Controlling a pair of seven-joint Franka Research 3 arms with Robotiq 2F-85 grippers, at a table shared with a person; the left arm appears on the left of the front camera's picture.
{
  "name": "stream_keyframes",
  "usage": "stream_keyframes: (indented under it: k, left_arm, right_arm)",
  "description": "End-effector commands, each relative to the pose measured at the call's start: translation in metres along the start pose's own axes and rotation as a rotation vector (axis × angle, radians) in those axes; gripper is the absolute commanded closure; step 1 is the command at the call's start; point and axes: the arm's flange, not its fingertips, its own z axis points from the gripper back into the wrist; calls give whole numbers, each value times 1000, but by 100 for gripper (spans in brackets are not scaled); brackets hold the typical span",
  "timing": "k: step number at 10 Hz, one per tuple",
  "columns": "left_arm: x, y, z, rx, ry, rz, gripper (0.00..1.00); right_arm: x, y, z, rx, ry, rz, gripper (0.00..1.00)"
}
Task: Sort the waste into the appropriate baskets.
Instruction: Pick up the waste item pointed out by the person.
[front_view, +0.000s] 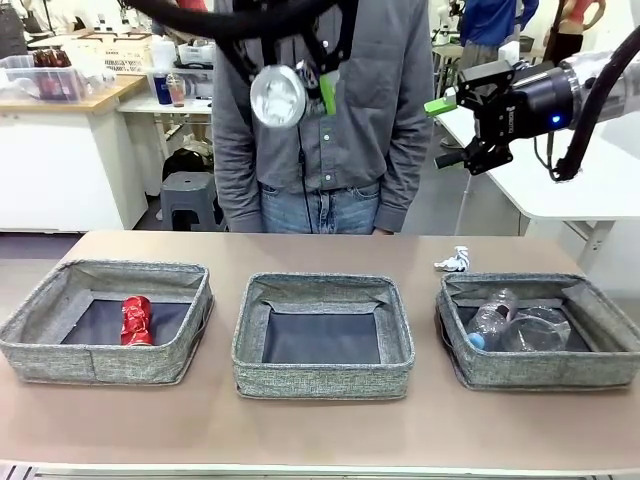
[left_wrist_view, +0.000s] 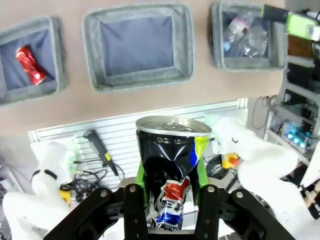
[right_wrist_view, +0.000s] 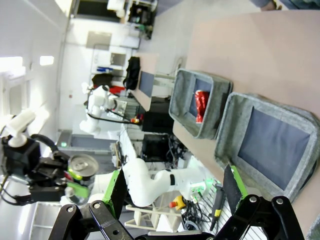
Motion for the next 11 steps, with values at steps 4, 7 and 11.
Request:
stream_keyframes:
  k: [4,7,11]
  left_arm:
    - [0,-19,23,32,-53,1,62]
    - [0,-19,23,32,-53,1,62]
    - [0,-19,23,32,-53,1,62]
  right_arm:
    - [1,3,1,-14,0,-14,0]
    - [1,3,1,-14,0,-14,0]
    - [1,3,1,-14,0,-14,0]
